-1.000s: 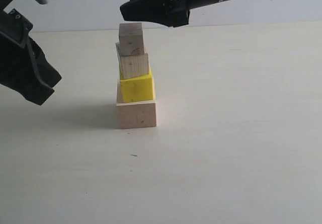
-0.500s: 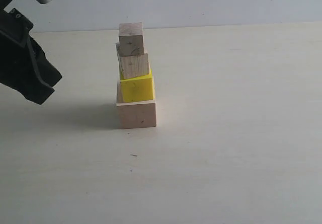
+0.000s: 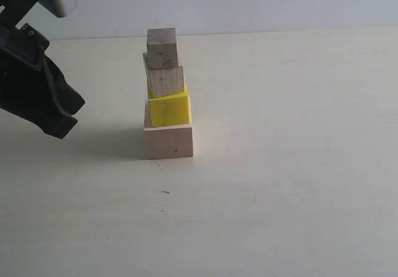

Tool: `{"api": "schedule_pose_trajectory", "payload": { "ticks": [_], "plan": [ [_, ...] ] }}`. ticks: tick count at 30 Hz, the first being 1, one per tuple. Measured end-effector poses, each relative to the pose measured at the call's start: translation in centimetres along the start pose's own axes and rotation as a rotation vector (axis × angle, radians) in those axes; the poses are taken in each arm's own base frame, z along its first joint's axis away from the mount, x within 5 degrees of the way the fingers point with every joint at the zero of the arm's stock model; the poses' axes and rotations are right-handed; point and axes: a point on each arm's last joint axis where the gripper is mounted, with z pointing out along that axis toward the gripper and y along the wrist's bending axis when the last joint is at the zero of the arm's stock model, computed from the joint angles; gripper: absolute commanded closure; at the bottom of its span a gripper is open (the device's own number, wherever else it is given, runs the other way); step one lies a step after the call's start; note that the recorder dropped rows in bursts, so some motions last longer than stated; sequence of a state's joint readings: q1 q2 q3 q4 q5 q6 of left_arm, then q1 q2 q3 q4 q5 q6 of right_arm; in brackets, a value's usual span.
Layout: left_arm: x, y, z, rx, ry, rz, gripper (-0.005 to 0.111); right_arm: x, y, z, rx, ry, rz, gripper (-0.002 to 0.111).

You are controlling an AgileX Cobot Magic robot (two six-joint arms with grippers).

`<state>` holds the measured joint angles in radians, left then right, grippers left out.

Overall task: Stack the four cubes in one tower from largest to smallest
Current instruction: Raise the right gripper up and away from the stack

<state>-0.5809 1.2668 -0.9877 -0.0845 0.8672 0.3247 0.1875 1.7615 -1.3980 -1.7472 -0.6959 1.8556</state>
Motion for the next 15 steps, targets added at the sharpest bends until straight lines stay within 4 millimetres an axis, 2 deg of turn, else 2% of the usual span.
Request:
{"api": "schedule_pose_trajectory", "payload": {
  "ticks": [4,6,8,10,12,14,15],
  "plan": [
    [0.1,0.0,0.1,0.001,-0.001,-0.002,0.107,1.8,-2.3,1.5,0.057,0.038,0.064,0.108],
    [0.1,0.0,0.1,0.000,-0.003,-0.002,0.107,1.5,-3.7,1.4,0.212,-0.003,0.060,0.108],
    [0.0,-0.2,0.1,0.018,-0.011,-0.019,0.107,0.4,-6.1,-0.1,0.526,-0.102,0.030,0.108],
    [-0.4,-0.7,0.1,0.073,-0.055,-0.077,0.107,-0.8,-6.7,-1.7,0.683,-0.166,0.001,0.108],
    [-0.6,-0.8,0.1,0.090,-0.068,-0.096,0.107,-0.8,-7.4,-2.1,0.776,-0.156,-0.070,0.108],
    [-0.7,-0.8,0.1,0.093,-0.078,-0.102,0.107,-0.4,-8.8,-2.6,0.917,-0.093,-0.210,0.108],
    [-0.7,-0.8,0.1,0.092,-0.084,-0.104,0.107,-0.1,-9.9,-3.3,1.047,-0.018,-0.338,0.108]
  ]
}}
